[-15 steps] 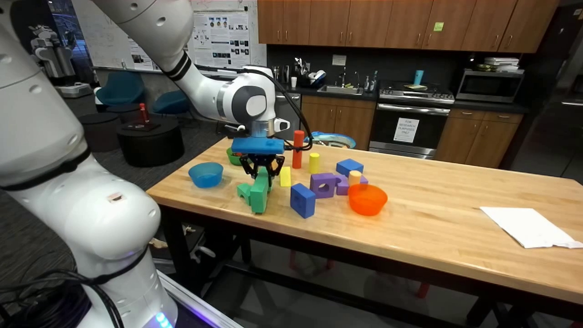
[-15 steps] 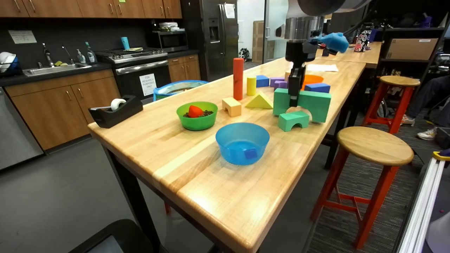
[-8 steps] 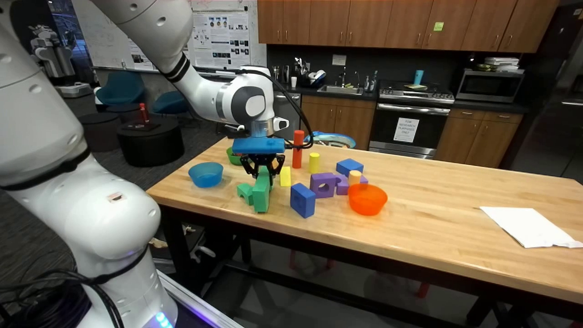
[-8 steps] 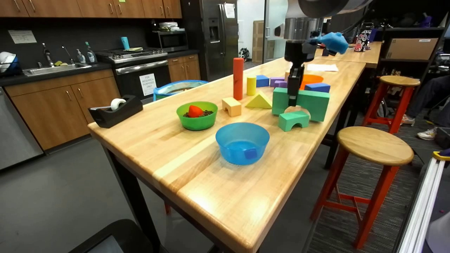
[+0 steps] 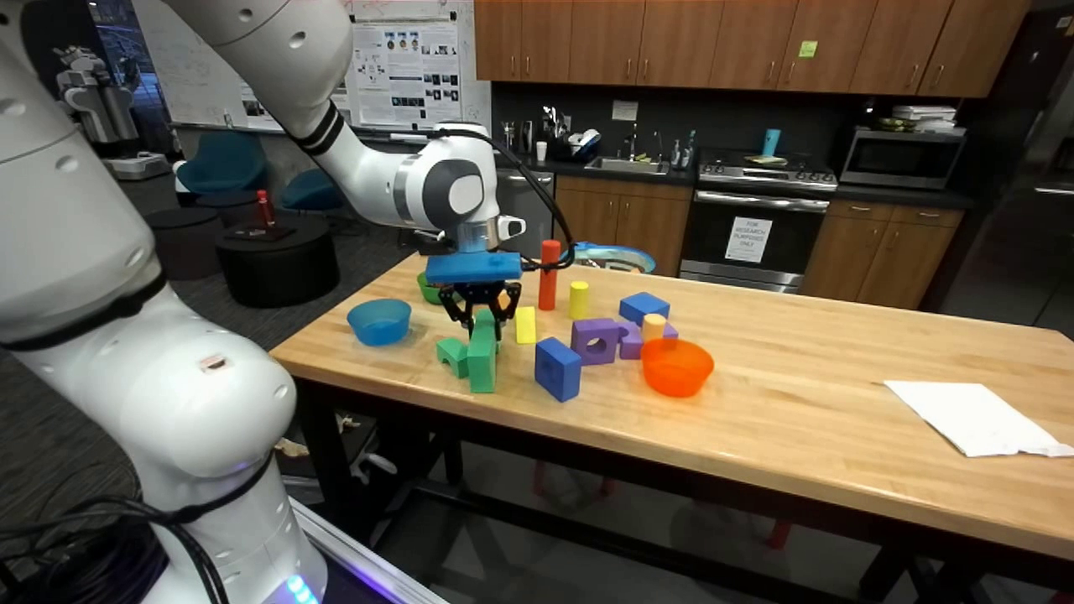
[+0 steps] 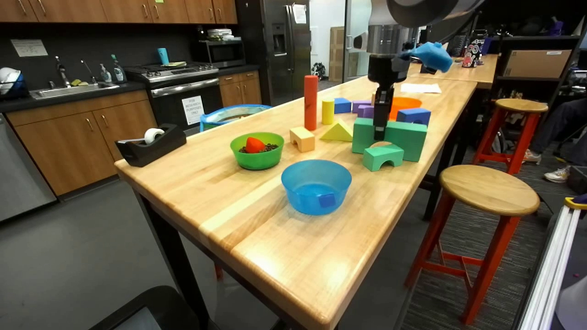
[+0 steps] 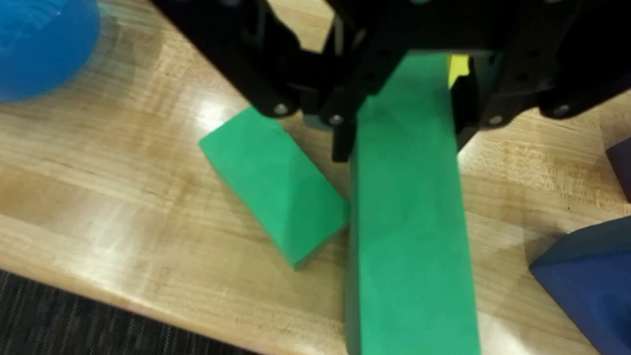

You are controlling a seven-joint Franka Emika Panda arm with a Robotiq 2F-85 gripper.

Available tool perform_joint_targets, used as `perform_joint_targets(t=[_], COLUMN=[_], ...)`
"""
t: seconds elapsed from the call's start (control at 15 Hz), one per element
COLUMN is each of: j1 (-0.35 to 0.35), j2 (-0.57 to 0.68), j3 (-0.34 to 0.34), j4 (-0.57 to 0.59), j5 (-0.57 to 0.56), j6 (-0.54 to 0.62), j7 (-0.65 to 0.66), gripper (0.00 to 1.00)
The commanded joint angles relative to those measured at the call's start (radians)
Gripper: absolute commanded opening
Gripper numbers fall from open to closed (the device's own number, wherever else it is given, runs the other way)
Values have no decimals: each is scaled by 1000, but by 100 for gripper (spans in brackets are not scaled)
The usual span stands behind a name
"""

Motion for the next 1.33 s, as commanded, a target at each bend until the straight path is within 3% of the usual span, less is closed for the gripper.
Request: perform_joint_targets(t=[0.0, 0.27, 0.8, 1.27], j1=[2, 2, 4, 37], j2=[-9, -12, -68, -203], j3=[4, 3, 9, 38], j4=[-15, -18, -49, -120], j5=[-40, -39, -71, -95], j6=[19, 21, -9, -19], j7=[12, 12, 4, 3], gripper=[77, 100, 100, 100])
